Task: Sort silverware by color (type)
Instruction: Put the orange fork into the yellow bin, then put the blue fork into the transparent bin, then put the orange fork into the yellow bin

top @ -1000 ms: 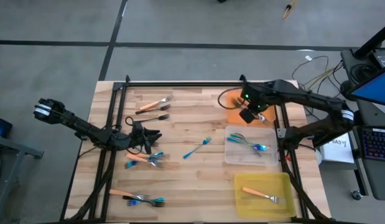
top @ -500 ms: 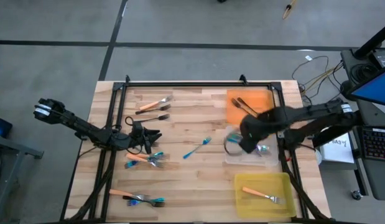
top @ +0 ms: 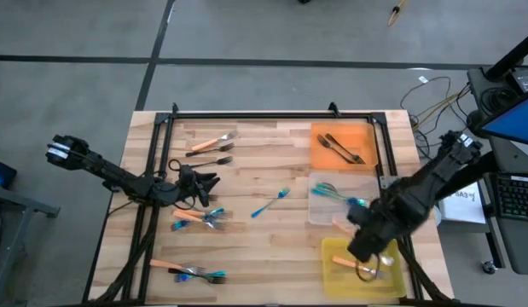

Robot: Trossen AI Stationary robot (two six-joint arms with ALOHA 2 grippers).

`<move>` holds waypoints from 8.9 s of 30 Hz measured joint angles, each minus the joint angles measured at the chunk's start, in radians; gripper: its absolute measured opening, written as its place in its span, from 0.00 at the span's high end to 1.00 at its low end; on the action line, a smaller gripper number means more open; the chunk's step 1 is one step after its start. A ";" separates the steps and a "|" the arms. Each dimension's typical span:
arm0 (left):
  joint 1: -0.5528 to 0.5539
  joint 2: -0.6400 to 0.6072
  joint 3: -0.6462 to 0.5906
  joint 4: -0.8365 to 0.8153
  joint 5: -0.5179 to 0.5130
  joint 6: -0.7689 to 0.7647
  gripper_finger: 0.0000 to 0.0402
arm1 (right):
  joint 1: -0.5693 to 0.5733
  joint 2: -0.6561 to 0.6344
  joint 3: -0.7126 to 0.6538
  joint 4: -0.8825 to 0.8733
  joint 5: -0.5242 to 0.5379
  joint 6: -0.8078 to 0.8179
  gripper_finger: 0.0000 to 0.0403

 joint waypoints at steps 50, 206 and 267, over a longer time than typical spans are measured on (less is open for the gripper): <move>0.001 0.000 0.000 0.033 -0.037 -0.004 0.74 | -0.321 0.120 -0.002 0.236 0.106 -0.747 0.69; 0.140 0.084 0.495 -0.700 0.014 0.171 0.74 | -0.676 -0.158 -0.309 0.196 0.099 -0.850 0.76; 1.071 0.825 1.112 -1.434 0.622 0.775 0.74 | -0.677 -0.149 -0.315 0.279 0.177 -0.841 0.72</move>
